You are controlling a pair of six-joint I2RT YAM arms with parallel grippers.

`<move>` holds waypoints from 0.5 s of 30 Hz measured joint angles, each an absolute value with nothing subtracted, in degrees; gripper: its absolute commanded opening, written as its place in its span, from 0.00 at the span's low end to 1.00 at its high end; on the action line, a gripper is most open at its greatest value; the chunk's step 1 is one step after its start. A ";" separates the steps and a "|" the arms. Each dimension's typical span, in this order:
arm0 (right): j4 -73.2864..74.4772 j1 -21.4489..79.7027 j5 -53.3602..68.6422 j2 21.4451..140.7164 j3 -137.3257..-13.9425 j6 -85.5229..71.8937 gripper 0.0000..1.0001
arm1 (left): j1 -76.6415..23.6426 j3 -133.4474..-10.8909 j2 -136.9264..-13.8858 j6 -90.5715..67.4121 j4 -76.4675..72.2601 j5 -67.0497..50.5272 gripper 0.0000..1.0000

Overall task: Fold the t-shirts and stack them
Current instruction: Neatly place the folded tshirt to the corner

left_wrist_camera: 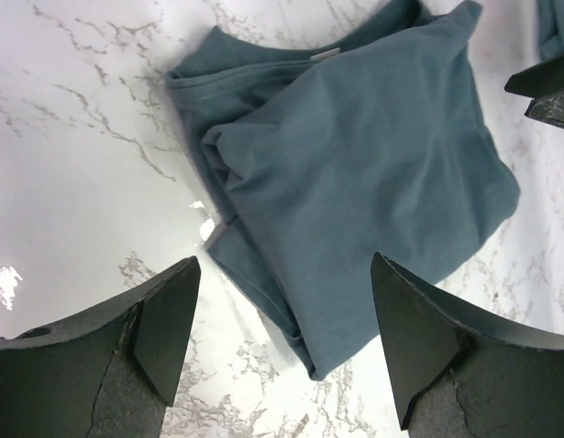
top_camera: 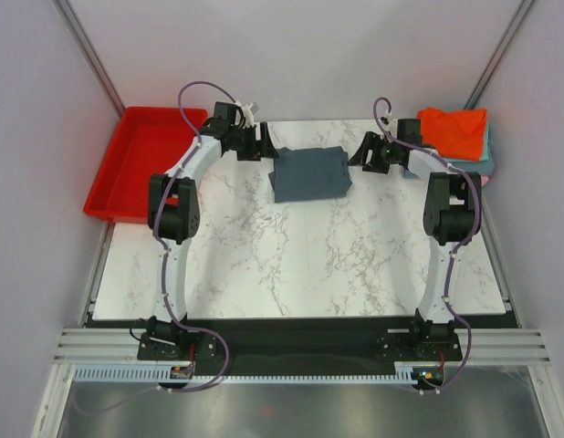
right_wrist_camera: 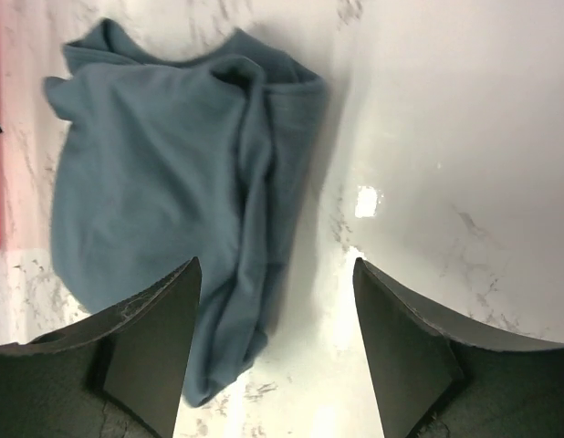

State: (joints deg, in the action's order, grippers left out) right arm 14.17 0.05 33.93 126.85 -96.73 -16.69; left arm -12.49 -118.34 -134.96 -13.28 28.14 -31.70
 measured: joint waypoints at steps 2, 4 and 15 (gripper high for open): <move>14.70 -0.23 33.95 128.64 -96.71 -16.71 0.76 | -12.43 -118.34 -135.72 -12.93 28.18 -30.52 0.83; 15.11 -0.14 34.09 129.93 -96.66 -16.73 0.76 | -12.38 -118.34 -136.38 -12.64 28.21 -29.85 0.83; 8.49 0.16 43.22 134.89 -98.43 -22.79 0.77 | -12.34 -118.30 -137.29 -12.16 28.75 -28.45 0.83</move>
State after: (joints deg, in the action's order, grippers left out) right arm 8.49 0.16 43.22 134.89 -98.43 -22.79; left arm -12.34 -118.30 -137.29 -12.16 28.75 -28.45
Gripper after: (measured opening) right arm 0.769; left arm 0.832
